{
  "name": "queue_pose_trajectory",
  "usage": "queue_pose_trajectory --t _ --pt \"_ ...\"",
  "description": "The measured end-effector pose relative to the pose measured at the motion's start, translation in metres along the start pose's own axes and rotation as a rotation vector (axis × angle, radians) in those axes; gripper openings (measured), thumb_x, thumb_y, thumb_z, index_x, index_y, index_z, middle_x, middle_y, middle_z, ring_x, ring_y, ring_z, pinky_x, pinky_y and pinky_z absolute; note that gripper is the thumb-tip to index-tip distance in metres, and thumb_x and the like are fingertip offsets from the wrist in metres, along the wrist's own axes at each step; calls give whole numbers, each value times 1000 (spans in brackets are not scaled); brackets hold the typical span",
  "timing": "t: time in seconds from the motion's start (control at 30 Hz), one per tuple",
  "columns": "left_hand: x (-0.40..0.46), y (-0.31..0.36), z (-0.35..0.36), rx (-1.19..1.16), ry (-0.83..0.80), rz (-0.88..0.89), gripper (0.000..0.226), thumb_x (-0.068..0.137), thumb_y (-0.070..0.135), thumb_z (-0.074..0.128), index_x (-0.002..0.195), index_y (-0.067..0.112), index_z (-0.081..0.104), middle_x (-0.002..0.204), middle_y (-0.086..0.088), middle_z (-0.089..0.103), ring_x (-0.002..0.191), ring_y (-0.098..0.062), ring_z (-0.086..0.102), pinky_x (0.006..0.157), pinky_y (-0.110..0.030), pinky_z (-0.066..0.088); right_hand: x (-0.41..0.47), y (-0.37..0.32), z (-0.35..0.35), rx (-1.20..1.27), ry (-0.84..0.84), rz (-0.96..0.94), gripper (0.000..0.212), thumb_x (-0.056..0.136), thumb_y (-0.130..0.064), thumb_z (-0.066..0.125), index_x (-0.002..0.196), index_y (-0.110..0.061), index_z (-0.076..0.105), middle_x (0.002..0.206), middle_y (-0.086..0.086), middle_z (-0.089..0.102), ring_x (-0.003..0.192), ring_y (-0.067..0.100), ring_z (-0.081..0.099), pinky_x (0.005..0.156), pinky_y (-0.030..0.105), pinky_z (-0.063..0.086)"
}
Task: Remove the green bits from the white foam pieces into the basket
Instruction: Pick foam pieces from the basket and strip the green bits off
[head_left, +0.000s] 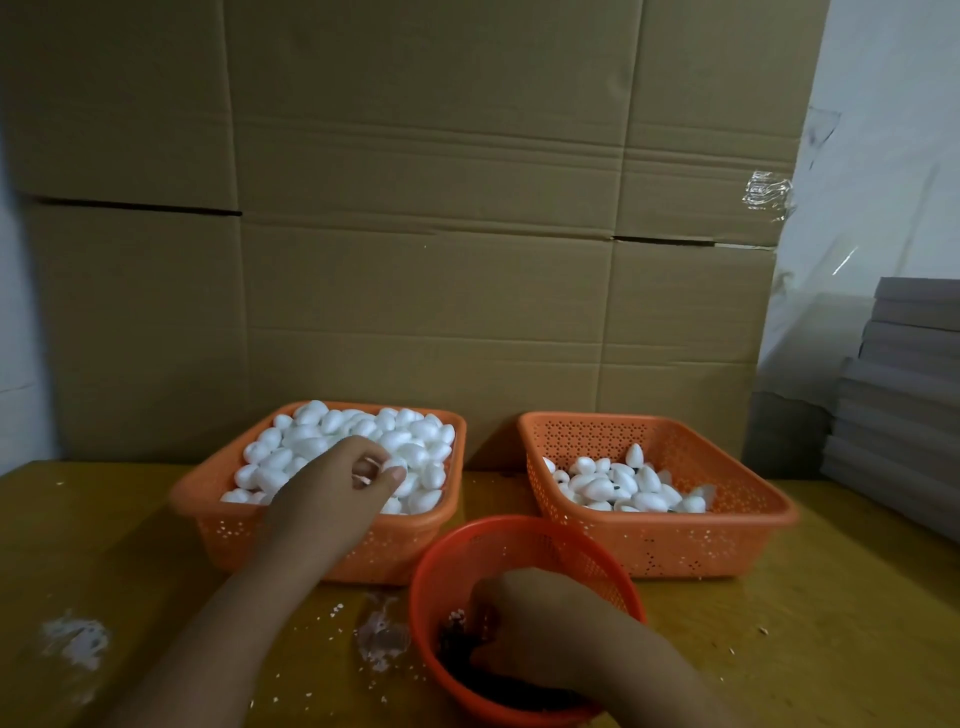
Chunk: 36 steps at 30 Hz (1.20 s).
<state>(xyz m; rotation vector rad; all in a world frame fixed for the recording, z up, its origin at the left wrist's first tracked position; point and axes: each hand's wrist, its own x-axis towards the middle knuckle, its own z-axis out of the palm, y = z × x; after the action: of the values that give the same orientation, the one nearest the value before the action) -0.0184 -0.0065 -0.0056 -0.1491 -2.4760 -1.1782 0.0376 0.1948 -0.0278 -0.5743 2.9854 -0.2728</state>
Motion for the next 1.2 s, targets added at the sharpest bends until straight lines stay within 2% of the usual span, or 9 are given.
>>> queue_pose_trajectory --t 0.13,0.2,0.37,0.53,0.67,0.87,0.97,1.1,1.2 --pt "-14 36 6 -622 -72 34 14 93 19 65 101 30 66 95 4 75 84 -10 73 64 -19 55 2 1 2 0 7 -4 29 90 -35 59 116 -21 62 119 5 61 111 25 57 87 34 44" --pt "-26 48 18 -772 -170 37 29 96 12 58 112 36 65 100 8 74 83 -8 72 62 -17 54 3 1 4 1 26 -9 30 89 -35 60 115 -20 62 118 5 62 109 25 57 87 34 46" --pt "-51 48 55 -688 -349 0 34 98 3 52 108 31 69 105 7 69 85 -4 69 68 -19 52 4 1 9 10 65 -74 33 91 -30 58 121 -15 62 117 9 65 107 27 60 90 38 49" --pt "-47 43 55 -747 -348 -27 40 96 -2 53 119 29 64 116 3 67 85 -8 70 72 -20 55 5 4 9 59 52 -72 31 92 -28 59 121 -15 62 116 7 65 104 24 61 92 40 50" --pt "-49 40 56 -678 -401 20 47 93 -3 57 119 34 67 101 3 66 81 -3 64 76 -20 53 6 4 10 68 51 -84 32 93 -27 57 121 -12 62 115 9 65 102 25 62 90 41 50" --pt "-47 40 60 -727 -343 4 19 88 18 70 105 22 67 90 6 71 75 -8 68 72 -21 56 9 4 12 40 44 -66 31 94 -29 56 118 -10 62 111 9 66 99 25 62 89 41 52" --pt "-47 41 62 -780 -332 -18 36 79 44 62 101 15 66 86 -2 74 67 -12 67 67 -21 56 9 5 13 52 52 -57 30 92 -30 59 116 -13 62 114 8 64 101 25 61 89 40 50" --pt "-44 44 61 -886 -333 -138 45 93 45 48 95 3 65 74 -11 72 56 -15 62 56 -22 53 9 5 14 64 52 -55 31 92 -33 61 117 -16 61 116 5 63 104 22 59 89 35 49" --pt "-40 44 58 -961 -367 -187 51 88 49 45 97 2 65 72 -11 71 53 -16 60 53 -25 50 10 5 12 83 62 -50 30 91 -34 62 115 -17 62 114 4 63 104 21 59 88 35 49"
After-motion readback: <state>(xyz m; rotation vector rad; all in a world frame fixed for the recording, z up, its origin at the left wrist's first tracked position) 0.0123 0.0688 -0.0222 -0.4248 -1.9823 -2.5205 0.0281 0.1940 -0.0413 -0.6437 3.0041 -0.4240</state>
